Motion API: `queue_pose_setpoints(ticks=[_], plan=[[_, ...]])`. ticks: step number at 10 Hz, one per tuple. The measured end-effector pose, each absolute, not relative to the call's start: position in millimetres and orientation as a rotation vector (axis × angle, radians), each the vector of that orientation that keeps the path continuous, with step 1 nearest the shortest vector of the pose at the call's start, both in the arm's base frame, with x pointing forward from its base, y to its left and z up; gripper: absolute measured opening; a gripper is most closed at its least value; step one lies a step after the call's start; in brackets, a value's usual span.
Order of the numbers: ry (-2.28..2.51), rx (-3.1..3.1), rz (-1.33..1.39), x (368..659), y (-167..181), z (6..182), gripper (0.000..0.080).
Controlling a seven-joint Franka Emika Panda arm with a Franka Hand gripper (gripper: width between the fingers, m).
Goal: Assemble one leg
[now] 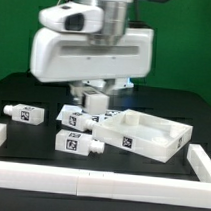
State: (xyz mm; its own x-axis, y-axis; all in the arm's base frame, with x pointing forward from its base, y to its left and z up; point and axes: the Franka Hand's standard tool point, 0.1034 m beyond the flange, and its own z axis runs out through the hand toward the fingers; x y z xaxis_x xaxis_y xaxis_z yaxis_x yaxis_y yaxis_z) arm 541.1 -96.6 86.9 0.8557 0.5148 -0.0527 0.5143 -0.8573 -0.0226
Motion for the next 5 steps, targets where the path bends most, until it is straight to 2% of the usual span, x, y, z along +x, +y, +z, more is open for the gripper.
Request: queue_pose_setpoints(ticks=[1, 2, 5], plan=[[-0.818, -3.021, 0.099, 535.4, -119.7, 76.0, 0.0269], [-0.801, -3.025, 0.1, 537.4, -126.6, 73.9, 0.0269], [-0.819, -3.019, 0.1, 538.1, -120.3, 73.9, 0.0269]])
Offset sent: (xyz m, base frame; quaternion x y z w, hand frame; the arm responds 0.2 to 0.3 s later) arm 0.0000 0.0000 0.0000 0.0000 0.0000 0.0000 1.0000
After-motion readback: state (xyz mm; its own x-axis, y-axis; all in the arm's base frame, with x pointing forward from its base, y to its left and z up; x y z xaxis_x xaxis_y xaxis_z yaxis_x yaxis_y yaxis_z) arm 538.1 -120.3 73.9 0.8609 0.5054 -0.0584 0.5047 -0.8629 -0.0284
